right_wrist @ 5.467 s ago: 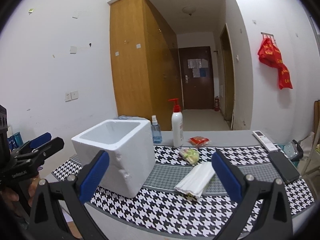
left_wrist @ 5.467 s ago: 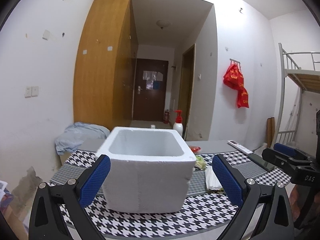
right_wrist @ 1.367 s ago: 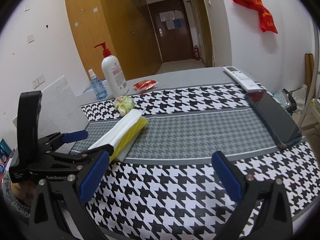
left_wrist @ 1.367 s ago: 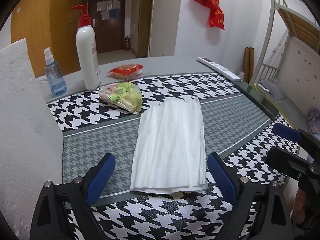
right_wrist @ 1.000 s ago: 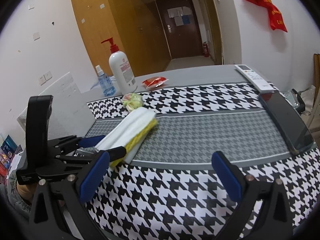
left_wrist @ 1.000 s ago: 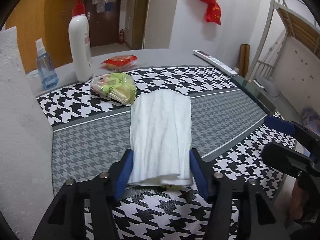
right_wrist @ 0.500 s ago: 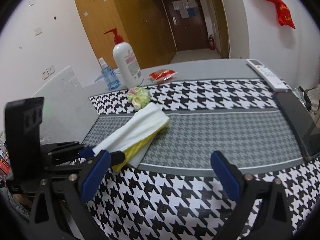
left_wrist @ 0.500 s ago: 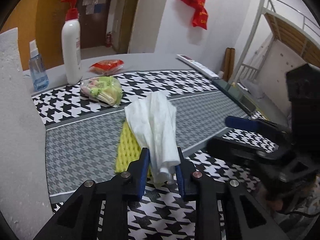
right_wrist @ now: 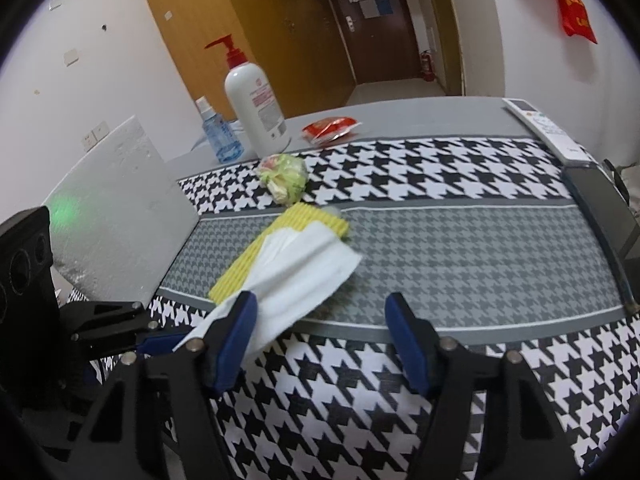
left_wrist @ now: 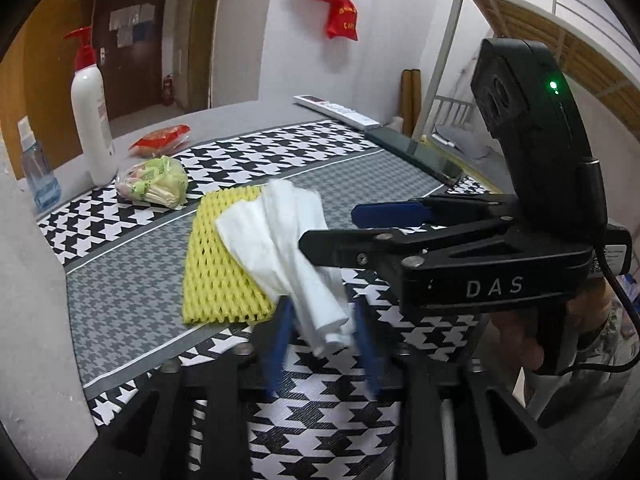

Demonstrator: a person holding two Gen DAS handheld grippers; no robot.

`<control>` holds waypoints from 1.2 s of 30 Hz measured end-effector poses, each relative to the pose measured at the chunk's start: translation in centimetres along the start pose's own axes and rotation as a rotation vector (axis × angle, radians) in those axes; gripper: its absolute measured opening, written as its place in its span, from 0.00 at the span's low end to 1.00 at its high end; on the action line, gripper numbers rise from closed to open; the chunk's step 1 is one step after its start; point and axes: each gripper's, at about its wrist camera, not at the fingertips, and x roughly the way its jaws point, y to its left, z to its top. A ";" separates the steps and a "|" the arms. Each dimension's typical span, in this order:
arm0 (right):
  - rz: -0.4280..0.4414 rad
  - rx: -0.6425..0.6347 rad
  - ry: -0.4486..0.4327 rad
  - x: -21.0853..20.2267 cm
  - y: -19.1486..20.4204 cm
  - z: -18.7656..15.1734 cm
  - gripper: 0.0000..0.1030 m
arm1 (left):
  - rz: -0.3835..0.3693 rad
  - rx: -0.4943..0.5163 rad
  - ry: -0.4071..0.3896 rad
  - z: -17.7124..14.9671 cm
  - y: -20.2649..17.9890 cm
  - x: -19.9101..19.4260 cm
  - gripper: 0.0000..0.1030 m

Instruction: Organize soft objects

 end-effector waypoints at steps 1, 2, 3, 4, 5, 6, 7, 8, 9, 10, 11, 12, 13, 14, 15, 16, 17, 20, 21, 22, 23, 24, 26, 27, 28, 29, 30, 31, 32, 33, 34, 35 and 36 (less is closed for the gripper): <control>0.007 -0.002 0.009 0.2 0.2 -0.1 0.69 | 0.008 0.005 0.002 -0.1 0.0 -0.1 0.55; 0.011 -0.007 0.015 0.4 0.3 -0.1 0.69 | 0.018 0.013 0.001 -0.2 -0.1 -0.1 0.58; 0.012 -0.010 0.018 0.5 0.4 -0.1 0.69 | 0.021 0.020 0.002 -0.3 -0.1 -0.2 0.58; 0.011 -0.011 0.020 0.6 0.5 0.0 0.69 | 0.020 0.027 0.007 -0.4 -0.1 -0.2 0.58; 0.013 -0.012 0.024 0.8 0.7 0.0 0.69 | 0.019 0.031 0.010 -0.5 -0.2 -0.2 0.58; 0.017 -0.013 0.028 0.9 0.8 0.1 0.69 | 0.022 0.032 0.012 -0.6 -0.1 -0.2 0.58; 0.018 -0.015 0.031 1.0 0.9 0.1 0.69 | 0.027 0.031 0.012 -0.7 -0.1 -0.2 0.58; 0.022 -0.024 0.035 1.2 1.2 0.1 0.69 | 0.037 0.030 0.012 -0.7 0.0 -0.2 0.58; 0.025 -0.028 0.038 1.3 1.3 0.1 0.69 | 0.043 0.028 0.013 -0.7 0.1 -0.2 0.59; 0.031 -0.029 0.045 1.5 1.5 0.1 0.69 | 0.051 0.028 0.016 -0.8 0.2 -0.4 0.59; 0.037 -0.026 0.050 1.7 1.5 0.1 0.69 | 0.065 0.029 0.019 -0.9 0.4 -0.4 0.60; 0.046 -0.024 0.056 1.9 1.6 0.1 0.69 | 0.074 0.028 0.019 -0.9 0.5 -0.4 0.60; 0.052 -0.022 0.058 2.0 1.6 0.1 0.69 | 0.079 0.029 0.019 -1.0 0.6 -0.5 0.60; 0.056 -0.022 0.062 2.2 1.6 0.1 0.69 | 0.079 0.027 0.018 -1.0 0.7 -0.6 0.60; 0.057 -0.027 0.067 2.3 1.7 0.1 0.69 | 0.079 0.024 0.017 -1.0 0.8 -0.6 0.60; 0.055 -0.031 0.072 2.5 1.9 0.1 0.69 | 0.080 0.023 0.016 -1.0 0.9 -0.7 0.60; 0.056 -0.034 0.077 2.7 2.0 0.1 0.69 | 0.078 0.022 0.014 -1.0 0.9 -0.7 0.60; 0.069 -0.041 0.100 3.1 2.2 0.0 0.36 | 0.075 0.027 0.013 -1.0 1.0 -0.6 0.60; 0.079 -0.041 0.110 3.3 2.3 0.0 0.32 | 0.075 0.028 0.014 -1.0 0.9 -0.6 0.60; 0.074 -0.043 0.106 3.2 2.3 -0.1 0.30 | 0.076 0.029 0.014 -1.0 0.9 -0.6 0.60; 0.071 -0.047 0.105 3.1 2.3 -0.1 0.24 | 0.078 0.028 0.013 -1.0 0.9 -0.7 0.60; 0.072 -0.053 0.102 3.1 2.4 -0.1 0.23 | 0.079 0.025 0.012 -1.0 1.0 -0.8 0.60; 0.072 -0.059 0.094 2.8 2.4 -0.1 0.12 | 0.084 0.018 0.009 -0.9 1.0 -0.9 0.60; 0.074 -0.057 0.091 2.6 2.4 -0.2 0.11 | 0.085 0.013 0.006 -0.8 1.1 -0.9 0.60; 0.078 -0.053 0.085 2.3 2.3 -0.2 0.11 | 0.087 0.011 0.006 -0.8 1.1 -0.9 0.60; 0.081 -0.050 0.075 1.9 2.1 -0.3 0.09 | 0.090 0.011 0.002 -0.7 1.1 -0.9 0.60; 0.079 -0.048 0.068 1.6 2.0 -0.4 0.08 | 0.091 0.009 -0.001 -0.6 1.2 -0.9 0.61; 0.076 -0.048 0.061 1.2 1.9 -0.5 0.08 | 0.093 0.007 -0.005 -0.5 1.2 -0.9 0.61; 0.070 -0.047 0.056 0.9 1.9 -0.5 0.08 | 0.093 0.007 -0.009 -0.4 1.1 -1.0 0.61; 0.062 -0.046 0.049 0.6 1.8 -0.6 0.08 | 0.092 0.009 -0.015 -0.2 0.9 -1.1 0.61; 0.058 -0.043 0.041 0.1 1.6 -0.7 0.08 | 0.092 0.011 -0.019 -0.2 0.8 -1.1 0.61; 0.055 -0.040 0.035 -0.2 1.5 -0.7 0.08 | 0.091 0.017 -0.026 0.0 0.6 -1.2 0.62; 0.046 -0.035 0.026 -0.6 1.2 -0.8 0.08 | 0.089 0.019 -0.031 0.0 0.4 -1.2 0.65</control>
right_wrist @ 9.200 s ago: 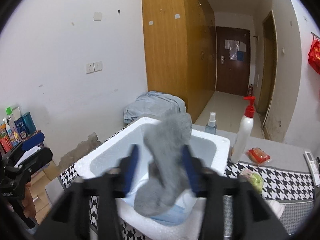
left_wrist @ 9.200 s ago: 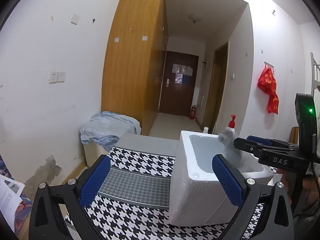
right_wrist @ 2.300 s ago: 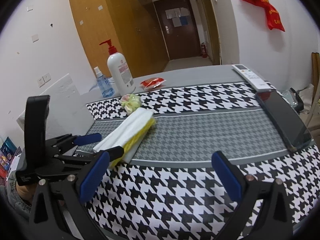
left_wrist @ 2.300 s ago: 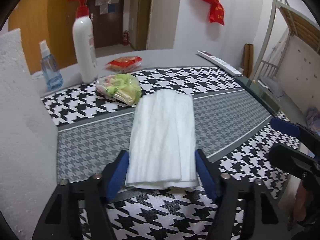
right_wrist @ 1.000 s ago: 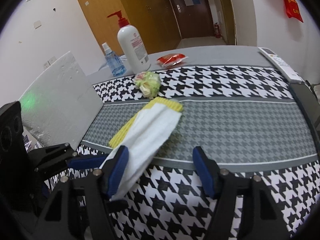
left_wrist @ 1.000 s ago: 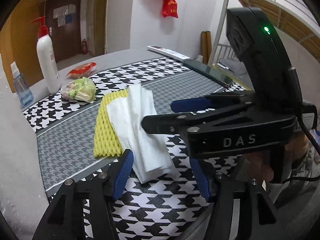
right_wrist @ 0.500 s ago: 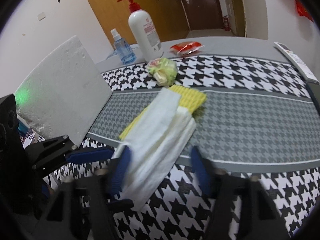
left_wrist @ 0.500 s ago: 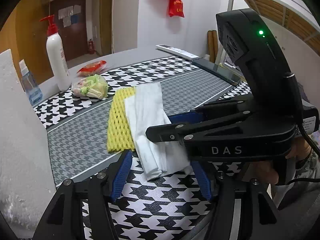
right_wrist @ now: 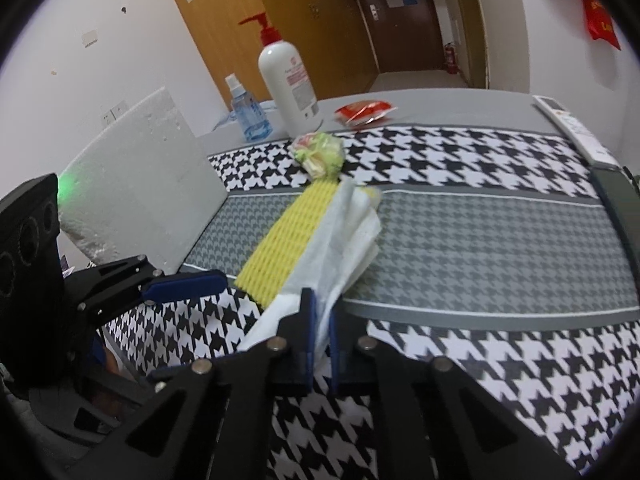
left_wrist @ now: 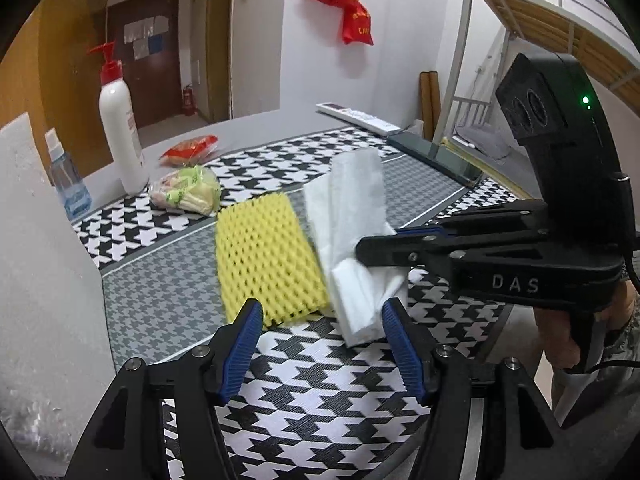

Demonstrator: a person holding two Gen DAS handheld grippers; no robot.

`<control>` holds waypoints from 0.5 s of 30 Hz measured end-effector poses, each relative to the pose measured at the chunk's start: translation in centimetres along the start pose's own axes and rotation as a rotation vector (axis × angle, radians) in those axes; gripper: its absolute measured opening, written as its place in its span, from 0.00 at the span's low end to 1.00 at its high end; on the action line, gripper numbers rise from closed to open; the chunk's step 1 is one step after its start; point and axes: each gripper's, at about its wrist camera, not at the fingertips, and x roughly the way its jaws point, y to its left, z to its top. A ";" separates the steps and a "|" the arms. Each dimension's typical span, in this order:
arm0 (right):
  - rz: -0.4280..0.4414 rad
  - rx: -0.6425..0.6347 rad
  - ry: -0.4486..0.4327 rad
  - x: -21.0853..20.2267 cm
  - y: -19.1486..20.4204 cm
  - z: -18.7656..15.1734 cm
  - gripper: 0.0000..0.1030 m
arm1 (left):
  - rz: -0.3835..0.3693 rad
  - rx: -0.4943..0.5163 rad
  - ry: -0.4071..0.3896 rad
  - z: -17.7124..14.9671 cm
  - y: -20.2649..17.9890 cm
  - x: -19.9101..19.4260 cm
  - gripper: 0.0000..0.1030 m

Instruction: Organize soft objects

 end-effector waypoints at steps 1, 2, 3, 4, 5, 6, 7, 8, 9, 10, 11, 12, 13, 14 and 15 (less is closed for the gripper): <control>-0.009 0.005 -0.006 -0.3 -0.2 -0.1 0.08 | 0.001 -0.001 -0.006 0.0 -0.2 -0.1 0.67; -0.015 0.009 -0.011 -0.6 -0.5 -0.2 0.08 | 0.009 -0.006 -0.013 0.2 -0.2 -0.2 0.67; -0.023 0.014 -0.014 -0.8 -0.7 -0.2 0.08 | 0.014 -0.006 -0.015 0.3 -0.3 -0.2 0.67; -0.037 0.017 -0.019 -1.2 -0.9 -0.4 0.08 | 0.016 -0.007 -0.017 0.4 -0.3 -0.2 0.67; -0.044 0.018 -0.024 -1.6 -1.1 -0.6 0.08 | 0.021 -0.013 -0.019 0.5 -0.2 -0.2 0.67; -0.050 0.023 -0.028 -1.9 -1.3 -0.7 0.08 | 0.033 -0.023 -0.020 0.7 -0.1 -0.1 0.67; -0.059 0.029 -0.033 -2.3 -1.6 -0.9 0.08 | 0.041 -0.028 -0.022 0.7 -0.1 -0.1 0.67; -0.064 0.032 -0.035 -2.5 -1.7 -1.1 0.08 | 0.053 -0.036 -0.027 0.8 0.0 0.0 0.67; -0.070 0.034 -0.036 -2.8 -1.9 -1.2 0.08 | 0.066 -0.044 -0.030 0.9 0.0 0.1 0.67; -0.083 0.037 -0.039 -3.0 -2.1 -1.4 0.08 | 0.073 -0.049 -0.031 1.0 0.2 0.2 0.67; -0.092 0.038 -0.037 -3.0 -2.3 -1.4 0.08 | 0.081 -0.055 -0.030 1.1 0.3 0.5 0.67; -0.099 0.040 -0.035 -3.0 -2.5 -1.5 0.08 | 0.092 -0.059 -0.027 1.2 0.4 0.7 0.67; -0.106 0.043 -0.036 -3.1 -2.6 -1.6 0.08 | 0.103 -0.060 -0.025 1.3 0.6 0.9 0.67; -0.111 0.046 -0.037 -3.3 -2.8 -1.7 0.08 | 0.109 -0.060 -0.022 1.3 0.6 1.1 0.67; -0.116 0.046 -0.036 -3.4 -2.8 -1.8 0.08 | 0.115 -0.062 -0.015 1.4 0.7 1.3 0.67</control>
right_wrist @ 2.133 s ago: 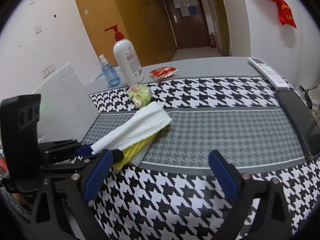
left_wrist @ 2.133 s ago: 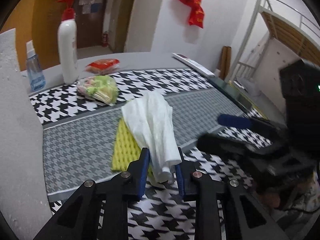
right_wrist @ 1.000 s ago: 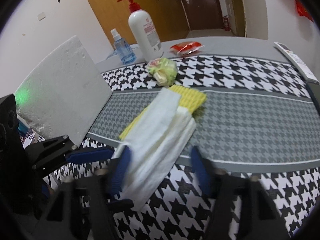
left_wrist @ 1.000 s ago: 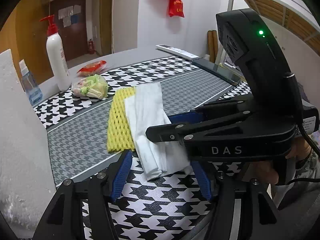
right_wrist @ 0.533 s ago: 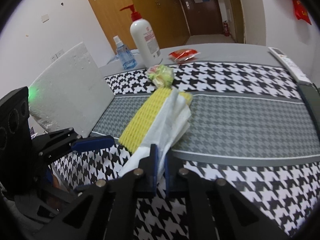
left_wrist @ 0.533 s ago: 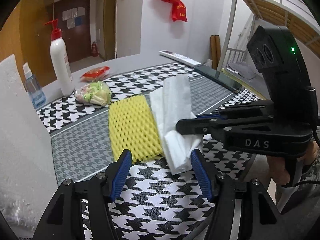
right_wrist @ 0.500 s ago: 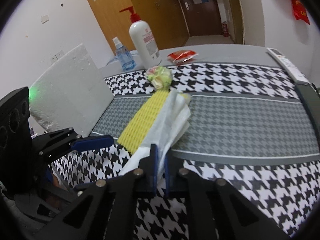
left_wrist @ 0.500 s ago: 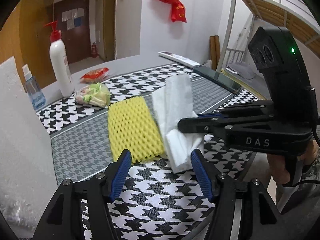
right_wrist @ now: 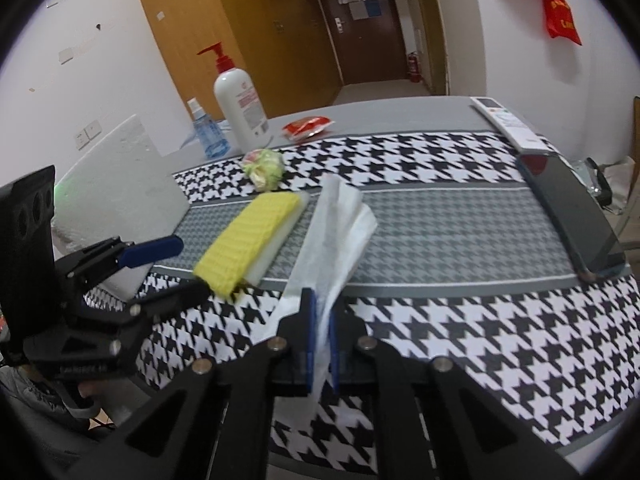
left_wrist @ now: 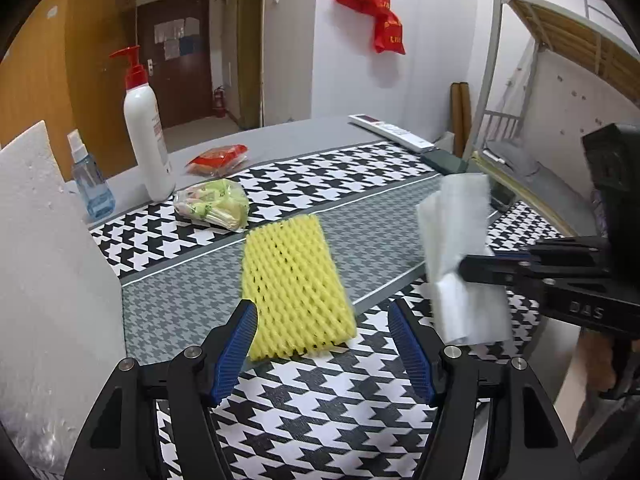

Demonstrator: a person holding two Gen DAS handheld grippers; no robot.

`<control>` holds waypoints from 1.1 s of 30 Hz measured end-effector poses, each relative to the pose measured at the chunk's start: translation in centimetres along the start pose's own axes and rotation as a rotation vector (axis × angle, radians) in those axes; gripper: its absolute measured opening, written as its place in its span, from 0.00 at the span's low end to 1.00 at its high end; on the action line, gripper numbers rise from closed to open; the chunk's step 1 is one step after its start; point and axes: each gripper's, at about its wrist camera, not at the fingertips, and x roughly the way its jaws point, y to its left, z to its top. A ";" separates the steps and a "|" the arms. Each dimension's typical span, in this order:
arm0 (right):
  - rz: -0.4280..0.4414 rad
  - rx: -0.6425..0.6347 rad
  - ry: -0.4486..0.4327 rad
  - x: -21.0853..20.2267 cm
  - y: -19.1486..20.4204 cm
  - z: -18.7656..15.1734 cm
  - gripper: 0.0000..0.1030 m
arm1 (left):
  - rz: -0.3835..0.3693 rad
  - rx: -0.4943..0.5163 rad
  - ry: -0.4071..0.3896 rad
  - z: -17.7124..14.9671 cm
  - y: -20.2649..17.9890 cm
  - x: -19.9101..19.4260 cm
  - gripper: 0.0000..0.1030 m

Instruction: Organize soft objects

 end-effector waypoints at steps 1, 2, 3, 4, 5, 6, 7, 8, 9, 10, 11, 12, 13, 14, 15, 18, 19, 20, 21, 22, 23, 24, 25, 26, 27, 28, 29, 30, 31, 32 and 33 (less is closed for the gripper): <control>-0.006 -0.001 -0.001 0.0 0.0 0.0 0.08 | 0.004 -0.003 0.005 0.0 0.1 0.2 0.67; -0.011 -0.003 -0.002 0.0 -0.1 -0.1 0.08 | 0.006 -0.006 0.007 0.1 0.1 0.4 0.67; -0.015 -0.005 -0.002 -0.1 -0.1 -0.2 0.08 | 0.008 -0.012 0.011 0.1 0.2 0.7 0.67; -0.017 -0.005 -0.002 -0.1 -0.2 -0.2 0.09 | 0.014 -0.023 0.013 0.2 0.4 0.9 0.67; -0.018 -0.003 -0.002 -0.1 -0.3 -0.3 0.09 | 0.024 -0.040 0.016 0.2 0.7 1.2 0.67; -0.019 0.000 -0.002 -0.1 -0.4 -0.4 0.09 | 0.029 -0.049 0.021 0.3 0.9 1.5 0.67; -0.022 0.002 0.000 0.0 -0.5 -0.4 0.09 | 0.032 -0.053 0.027 0.4 0.9 1.6 0.67; -0.025 0.003 0.002 0.0 -0.6 -0.5 0.09 | 0.035 -0.056 0.033 0.4 1.0 1.8 0.67; -0.027 0.006 0.005 0.0 -0.6 -0.6 0.09 | 0.038 -0.061 0.033 0.4 1.2 2.0 0.67; -0.026 0.011 0.008 0.1 -0.7 -0.6 0.09 | 0.046 -0.063 0.037 0.4 1.3 2.3 0.66; -0.023 0.015 0.011 0.3 -0.8 -0.6 0.09 | 0.051 -0.065 0.043 0.4 1.3 2.4 0.64; -0.022 0.018 0.014 0.4 -0.9 -0.6 0.09 | 0.050 -0.069 0.050 0.4 1.4 2.6 0.57; -0.022 0.022 0.016 0.4 -0.9 -0.6 0.09 | 0.047 -0.072 0.058 0.3 1.5 2.8 0.52; -0.020 0.025 0.015 0.5 -0.9 -0.6 0.09 | 0.041 -0.078 0.065 0.3 1.6 3.0 0.51; -0.021 0.026 0.014 0.5 -1.0 -0.6 0.10 | 0.039 -0.079 0.067 0.2 1.6 3.0 0.50; -0.050 0.021 0.014 0.6 -0.9 -0.6 0.41 | 0.035 -0.076 0.065 0.2 1.5 3.0 0.45; -0.056 0.018 0.009 0.6 -0.8 -0.6 0.51 | 0.030 -0.078 0.066 0.2 1.5 3.1 0.43; -0.054 0.015 0.003 0.4 -0.8 -0.7 0.51 | 0.030 -0.082 0.067 0.2 1.5 3.1 0.41; -0.051 0.013 0.000 0.4 -0.8 -0.6 0.51 | 0.030 -0.084 0.064 0.1 1.6 3.1 0.36; -0.050 0.013 -0.005 0.2 -0.8 -0.6 0.51 | 0.023 -0.085 0.061 0.1 1.6 3.0 0.29; -0.050 0.014 -0.007 0.2 -0.8 -0.6 0.52 | 0.012 -0.085 0.061 0.1 1.5 3.0 0.25; -0.050 0.013 -0.007 0.2 -0.8 -0.5 0.52 | 0.001 -0.083 0.064 0.1 1.5 3.0 0.19; -0.052 0.011 -0.006 0.2 -0.7 -0.5 0.53 | -0.006 -0.084 0.065 0.1 1.5 3.1 0.16; -0.057 0.010 -0.005 0.2 -0.7 -0.4 0.53 | -0.007 -0.087 0.064 0.1 1.6 3.1 0.15; -0.059 0.009 -0.004 0.2 -0.7 -0.4 0.53 | -0.010 -0.088 0.063 0.0 1.5 3.0 0.10; -0.059 0.009 -0.003 0.2 -0.6 -0.4 0.53 | -0.014 -0.089 0.063 0.0 1.5 2.8 0.05; -0.059 0.011 -0.004 0.1 -0.6 -0.4 0.53 | -0.015 -0.091 0.062 -0.1 1.5 2.6 0.05; -0.058 0.013 -0.004 0.0 -0.7 -0.4 0.53 | -0.015 -0.088 0.060 -0.2 1.4 2.4 0.04; -0.058 0.014 -0.005 0.0 -0.6 -0.4 0.53 | -0.018 -0.087 0.058 -0.3 1.4 2.1 0.04; -0.059 0.015 -0.008 -0.1 -0.6 -0.4 0.53 | -0.025 -0.084 0.054 -0.4 1.2 1.7 0.04; -0.058 0.016 -0.008 -0.2 -0.6 -0.4 0.53 | -0.029 -0.080 0.048 -0.5 1.1 1.3 0.04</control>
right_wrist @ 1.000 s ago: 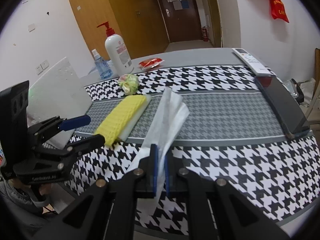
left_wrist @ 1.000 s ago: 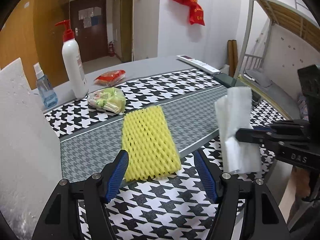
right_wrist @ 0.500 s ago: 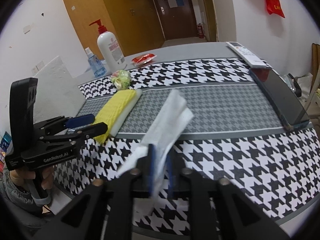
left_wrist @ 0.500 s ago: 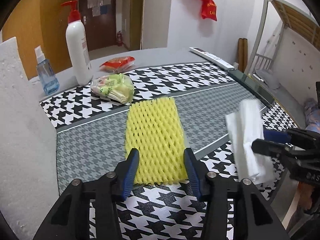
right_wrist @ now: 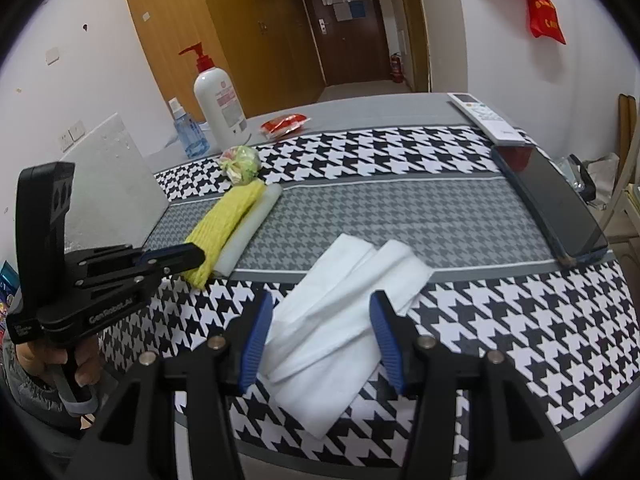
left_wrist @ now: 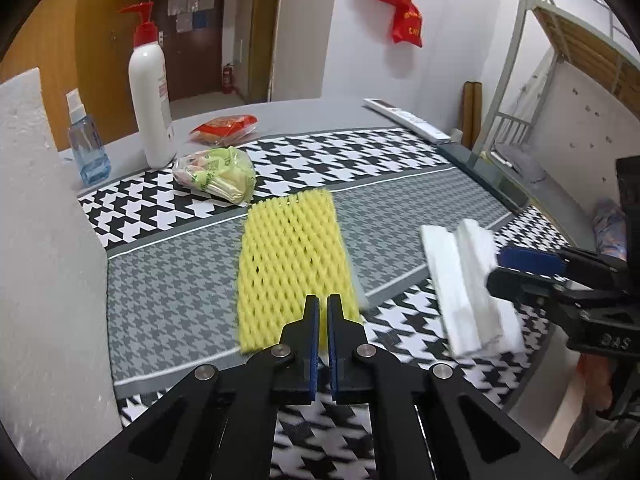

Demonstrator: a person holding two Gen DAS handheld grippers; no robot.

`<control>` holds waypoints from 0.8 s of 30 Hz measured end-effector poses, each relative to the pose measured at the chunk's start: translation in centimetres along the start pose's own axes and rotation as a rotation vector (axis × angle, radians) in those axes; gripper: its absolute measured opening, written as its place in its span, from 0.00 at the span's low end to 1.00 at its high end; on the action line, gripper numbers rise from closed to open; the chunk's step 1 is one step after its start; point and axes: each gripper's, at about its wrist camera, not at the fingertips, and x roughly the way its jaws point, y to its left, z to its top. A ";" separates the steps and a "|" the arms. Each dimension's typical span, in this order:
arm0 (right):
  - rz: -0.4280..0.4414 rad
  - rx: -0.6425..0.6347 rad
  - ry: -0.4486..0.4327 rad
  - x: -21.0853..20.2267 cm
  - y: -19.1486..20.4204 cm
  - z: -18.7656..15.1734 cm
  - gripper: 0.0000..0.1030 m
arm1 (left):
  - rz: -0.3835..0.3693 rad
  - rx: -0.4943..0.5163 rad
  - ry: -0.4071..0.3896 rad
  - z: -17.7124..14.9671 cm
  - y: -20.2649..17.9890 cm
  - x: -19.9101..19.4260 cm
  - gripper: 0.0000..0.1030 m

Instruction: Organize soft objects

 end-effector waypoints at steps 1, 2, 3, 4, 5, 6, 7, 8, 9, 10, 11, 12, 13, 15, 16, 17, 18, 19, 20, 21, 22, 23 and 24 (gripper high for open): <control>0.002 0.000 -0.002 -0.1 0.1 0.0 0.53 | -0.004 0.004 -0.007 -0.2 -0.1 -0.5 0.04; 0.003 0.000 -0.004 -0.1 0.1 0.0 0.53 | -0.008 0.008 -0.014 -0.3 -0.3 -1.1 0.04; 0.006 -0.003 -0.005 -0.2 0.2 0.0 0.53 | -0.009 0.014 -0.020 -0.5 -0.5 -1.6 0.04; 0.009 -0.006 -0.006 -0.2 0.3 -0.1 0.53 | -0.005 0.020 -0.026 -0.6 -0.6 -2.0 0.04; 0.012 -0.010 -0.008 -0.3 0.5 -0.2 0.53 | 0.013 0.030 -0.032 -0.7 -0.6 -2.3 0.04; 0.015 -0.013 -0.008 -0.3 0.6 -0.2 0.53 | 0.028 0.036 -0.034 -0.7 -0.7 -2.3 0.04; 0.020 -0.020 -0.007 -0.4 0.9 -0.3 0.53 | 0.035 0.034 -0.038 -0.6 -0.6 -2.3 0.04; 0.021 -0.022 -0.007 -0.4 1.0 -0.4 0.53 | 0.037 0.023 -0.040 -0.6 -0.4 -2.3 0.04; 0.022 -0.021 -0.005 -0.3 1.1 -0.4 0.53 | 0.042 0.021 -0.039 -0.4 -0.3 -2.2 0.04; 0.022 -0.022 0.000 -0.3 1.2 -0.5 0.54 | 0.048 0.019 -0.040 -0.3 -0.2 -2.1 0.05; 0.017 -0.027 0.001 -0.3 1.4 -0.5 0.54 | 0.053 0.017 -0.042 -0.2 -0.1 -1.9 0.05; 0.012 -0.028 0.000 -0.3 1.5 -0.6 0.55 | 0.061 0.018 -0.039 0.0 0.0 -1.6 0.09; 0.007 -0.029 0.000 -0.3 1.5 -0.6 0.59 | 0.064 0.018 -0.033 0.2 0.1 -1.3 0.18; -0.009 -0.030 -0.007 -0.3 1.5 -0.6 0.62 | 0.059 0.010 -0.021 0.3 0.3 -0.7 0.34; -0.012 -0.030 -0.007 -0.2 1.5 -0.5 0.62 | 0.056 0.007 -0.018 0.3 0.4 -0.5 0.39; -0.017 -0.030 -0.004 -0.1 1.5 -0.5 0.62 | 0.056 0.009 -0.014 0.3 0.4 -0.3 0.40; -0.020 -0.031 -0.001 0.0 1.4 -0.5 0.62 | 0.059 0.011 -0.012 0.3 0.4 -0.2 0.40; -0.023 -0.031 0.001 0.1 1.3 -0.5 0.62 | 0.067 0.008 -0.006 0.3 0.5 0.1 0.41; -0.031 -0.031 0.006 0.4 1.3 -0.4 0.62 | 0.070 0.003 -0.001 0.4 0.7 0.3 0.44; -0.040 -0.032 0.011 0.6 1.2 -0.4 0.62 | 0.072 -0.001 0.003 0.4 0.7 0.5 0.51; -0.047 -0.034 0.020 0.9 1.2 -0.4 0.62 | 0.073 -0.004 0.006 0.4 0.8 0.6 0.57; -0.046 -0.035 0.024 1.1 1.2 -0.5 0.62 | 0.075 -0.006 0.010 0.4 1.0 0.8 0.57; -0.044 -0.036 0.027 1.3 1.2 -0.5 0.62 | 0.074 -0.006 0.013 0.3 1.0 0.9 0.58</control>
